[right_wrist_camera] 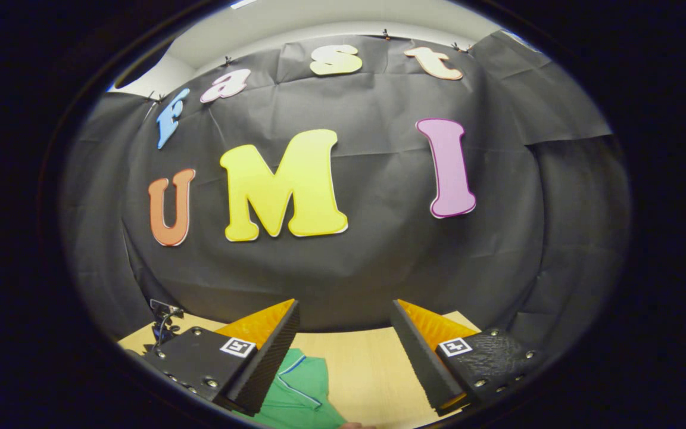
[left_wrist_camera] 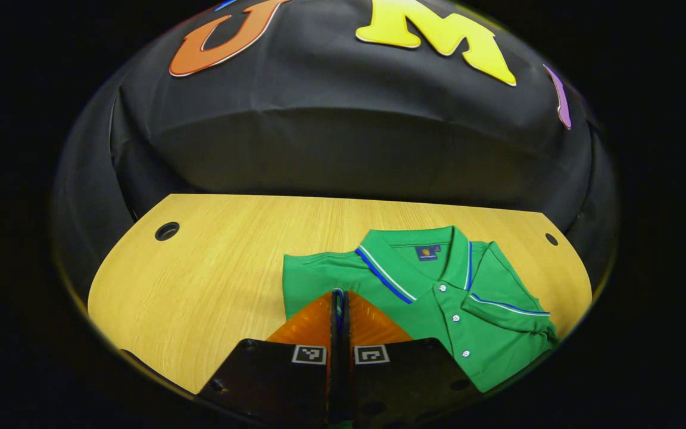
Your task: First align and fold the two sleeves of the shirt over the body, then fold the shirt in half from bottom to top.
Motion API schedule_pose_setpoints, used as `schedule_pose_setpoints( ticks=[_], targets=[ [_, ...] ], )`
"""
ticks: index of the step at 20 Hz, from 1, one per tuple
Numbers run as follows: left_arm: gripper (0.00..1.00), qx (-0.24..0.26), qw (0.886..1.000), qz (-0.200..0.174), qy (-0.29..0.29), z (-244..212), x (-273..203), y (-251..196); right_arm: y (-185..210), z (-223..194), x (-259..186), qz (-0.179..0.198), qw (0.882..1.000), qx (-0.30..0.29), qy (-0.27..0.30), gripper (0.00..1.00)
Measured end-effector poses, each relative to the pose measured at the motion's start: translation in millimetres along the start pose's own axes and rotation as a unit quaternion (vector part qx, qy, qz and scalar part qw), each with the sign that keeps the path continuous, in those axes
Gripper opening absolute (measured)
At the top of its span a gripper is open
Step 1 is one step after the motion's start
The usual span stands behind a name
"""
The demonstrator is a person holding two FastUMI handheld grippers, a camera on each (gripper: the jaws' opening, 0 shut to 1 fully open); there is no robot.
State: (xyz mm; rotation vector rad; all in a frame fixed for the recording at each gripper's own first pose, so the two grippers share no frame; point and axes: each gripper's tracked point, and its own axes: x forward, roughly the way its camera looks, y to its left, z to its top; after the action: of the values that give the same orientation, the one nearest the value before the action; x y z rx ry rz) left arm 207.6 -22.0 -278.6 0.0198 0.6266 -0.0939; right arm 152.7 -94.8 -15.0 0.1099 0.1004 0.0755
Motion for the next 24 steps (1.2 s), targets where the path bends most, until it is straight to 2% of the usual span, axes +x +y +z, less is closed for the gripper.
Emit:
schedule_pose_setpoints(
  ticks=[1,2,8,10,11,12,17,19,20,21,22,23,24],
  targets=[
    [0.03,0.004,1.0,-0.002,0.001,-1,2,-4,0,0,-1,-0.001,1.0,-0.001,-0.001,0.96],
    [0.03,0.007,1.0,-0.005,0.001,0,1,-8,-1,0,-2,-0.001,1.0,-0.002,-0.001,1.0],
    [0.03,0.017,1.0,-0.019,0.004,-3,1,-26,-7,0,-3,-0.007,1.0,0.004,0.0,1.0],
    [0.03,0.019,1.0,-0.022,0.006,-6,0,-30,-8,-1,-3,-0.006,1.0,0.004,0.0,0.95],
    [0.03,0.021,0.999,-0.024,0.008,-7,0,-32,-8,-1,-2,-0.006,1.0,0.005,0.001,1.0],
    [0.03,0.022,0.999,-0.025,0.009,-9,-2,-34,-9,-1,-2,-0.007,1.0,0.005,0.002,0.96],
    [0.03,0.019,0.999,-0.035,0.012,-14,-10,-45,-9,-4,-3,-0.007,1.0,0.005,0.004,0.96],
    [0.03,0.012,0.999,-0.044,0.008,-14,-16,-53,-10,-4,-3,-0.007,1.0,0.006,0.003,0.96],
    [0.03,0.011,0.999,-0.051,0.005,-13,-19,-58,-10,-3,-3,-0.008,1.0,0.007,0.003,1.0],
    [0.03,0.015,0.998,-0.06,0.006,-13,-20,-64,-11,-5,-4,-0.008,1.0,0.008,0.004,0.96],
    [0.03,0.017,0.997,-0.071,0.006,-14,-20,-71,-10,-5,-4,-0.008,1.0,0.009,0.004,0.96],
    [0.06,0.013,0.997,-0.082,0.006,-13,-24,-78,-10,-5,-5,-0.008,1.0,0.008,0.004,1.0],
    [0.3,0.008,0.995,-0.096,0.012,-16,-24,-86,-10,-5,-5,-0.007,1.0,0.007,0.004,1.0]
  ],
)
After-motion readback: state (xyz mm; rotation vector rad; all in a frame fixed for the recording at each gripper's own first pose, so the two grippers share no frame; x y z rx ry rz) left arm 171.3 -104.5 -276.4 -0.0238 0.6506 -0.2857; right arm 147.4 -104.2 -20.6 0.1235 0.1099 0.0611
